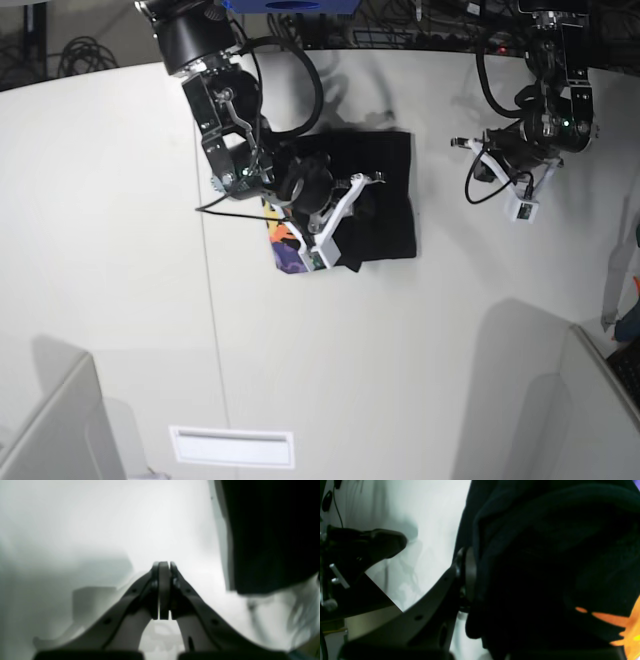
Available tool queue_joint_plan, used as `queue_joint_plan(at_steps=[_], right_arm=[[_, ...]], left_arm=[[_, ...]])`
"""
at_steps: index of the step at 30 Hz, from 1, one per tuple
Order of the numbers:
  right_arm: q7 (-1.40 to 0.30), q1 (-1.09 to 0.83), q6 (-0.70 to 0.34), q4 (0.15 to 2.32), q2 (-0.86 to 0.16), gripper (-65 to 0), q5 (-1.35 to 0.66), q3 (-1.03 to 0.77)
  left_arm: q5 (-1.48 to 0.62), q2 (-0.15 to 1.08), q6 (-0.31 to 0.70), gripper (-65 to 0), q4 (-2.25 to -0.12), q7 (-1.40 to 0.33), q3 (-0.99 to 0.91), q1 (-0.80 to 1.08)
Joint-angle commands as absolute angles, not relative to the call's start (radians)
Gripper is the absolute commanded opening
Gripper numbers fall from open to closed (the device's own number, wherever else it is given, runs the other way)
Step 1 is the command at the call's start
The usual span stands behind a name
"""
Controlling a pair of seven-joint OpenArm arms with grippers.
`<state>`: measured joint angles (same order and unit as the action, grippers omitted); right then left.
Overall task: Fold the T-shirt properly
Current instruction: 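Flip the folded bundle over with the right gripper, exposing the sun print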
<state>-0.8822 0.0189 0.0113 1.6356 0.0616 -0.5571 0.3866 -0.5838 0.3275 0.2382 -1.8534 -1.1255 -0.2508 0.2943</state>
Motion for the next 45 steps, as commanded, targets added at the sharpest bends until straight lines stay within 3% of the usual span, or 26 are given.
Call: queue_joint_plan(at_steps=[1, 4, 6, 12, 19, 27, 33, 36, 40, 45], right_arm=[[-0.862, 0.038, 0.004, 1.653, 0.074, -54.6, -0.575, 0.389], [-0.862, 0.038, 0.004, 1.655, 0.076, -40.1, -0.576, 0.39], [-0.862, 0.038, 0.004, 1.655, 0.076, -36.2, -0.576, 0.39], [-0.862, 0.062, 0.004, 1.65, 0.076, -35.9, -0.575, 0.464], [-0.862, 0.137, 0.004, 1.554, 0.116, -35.9, -0.575, 0.556], [-0.88, 0.223, 0.005, 1.537, 0.137, -35.9, -0.578, 0.799], [-0.972, 0.234, 0.005, 1.751, 0.107, -36.0, -0.568, 0.803], [-0.974, 0.202, 0.005, 1.834, 0.059, -41.3, -0.568, 0.711], [-0.969, 0.111, 0.004, 1.848, 0.004, -65.0, -0.57, 0.503], [-0.852, -0.031, -0.001, 1.865, -0.056, -65.0, -0.576, 0.318]], left_arm=[[-0.596, 0.335, 0.262, -65.0, -1.873, -1.124, -0.271, 0.305], [-0.596, 0.34, 0.278, -65.0, -1.871, -1.125, -0.325, 0.328], [-0.596, 0.341, 0.28, -65.0, -1.874, -1.127, -0.366, 0.349], [-0.596, 0.378, 0.297, -65.0, -1.873, -1.127, -0.573, 0.45], [-0.588, 0.38, 0.492, -65.0, -1.863, -1.127, -0.792, 0.501], [-0.588, 0.38, 0.501, -65.0, -1.844, -1.127, -0.816, 0.496], [-0.595, 0.374, 0.503, -65.0, -1.822, -1.127, -0.814, 0.492], [-0.598, 0.369, 0.504, -65.0, -1.848, -1.127, -0.792, 0.493], [-0.598, 0.323, 0.506, -65.0, -1.951, -1.127, -0.717, 0.493], [-0.763, 0.252, 0.545, -65.0, -1.971, -1.127, -0.713, 0.458]])
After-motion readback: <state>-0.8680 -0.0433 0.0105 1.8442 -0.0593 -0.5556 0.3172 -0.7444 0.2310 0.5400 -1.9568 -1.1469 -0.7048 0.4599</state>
